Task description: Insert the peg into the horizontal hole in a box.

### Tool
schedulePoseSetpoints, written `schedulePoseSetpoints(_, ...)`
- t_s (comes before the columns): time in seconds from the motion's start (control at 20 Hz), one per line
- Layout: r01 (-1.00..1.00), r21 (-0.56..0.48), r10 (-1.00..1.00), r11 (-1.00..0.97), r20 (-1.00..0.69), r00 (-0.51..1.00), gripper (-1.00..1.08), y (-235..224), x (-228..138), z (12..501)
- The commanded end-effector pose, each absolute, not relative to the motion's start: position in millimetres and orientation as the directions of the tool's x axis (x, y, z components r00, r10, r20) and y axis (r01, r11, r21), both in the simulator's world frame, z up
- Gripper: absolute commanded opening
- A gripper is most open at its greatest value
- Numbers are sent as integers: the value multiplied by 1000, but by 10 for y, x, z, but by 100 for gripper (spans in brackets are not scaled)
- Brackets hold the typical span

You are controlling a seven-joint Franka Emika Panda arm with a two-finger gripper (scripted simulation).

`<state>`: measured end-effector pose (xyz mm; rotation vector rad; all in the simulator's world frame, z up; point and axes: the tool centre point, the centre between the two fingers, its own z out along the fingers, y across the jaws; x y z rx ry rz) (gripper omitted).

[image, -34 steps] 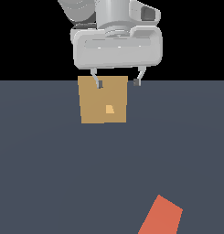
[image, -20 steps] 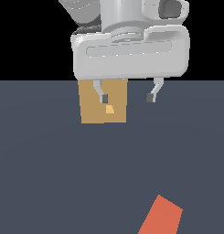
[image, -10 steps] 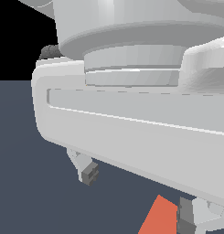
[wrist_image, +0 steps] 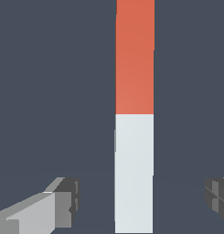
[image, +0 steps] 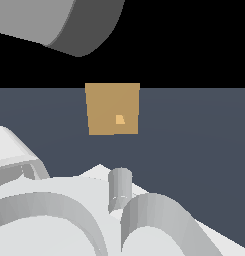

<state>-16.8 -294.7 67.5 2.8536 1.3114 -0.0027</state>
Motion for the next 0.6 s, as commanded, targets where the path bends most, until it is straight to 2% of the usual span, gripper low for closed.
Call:
schedulePoseSetpoints(0.0, 759, 0, 759, -651, -2, 651, 100, -2947, -168, 675)
schedulePoseSetpoints(0.55, 755, 0, 755, -656, 0, 656, 100, -2951, -189, 258)
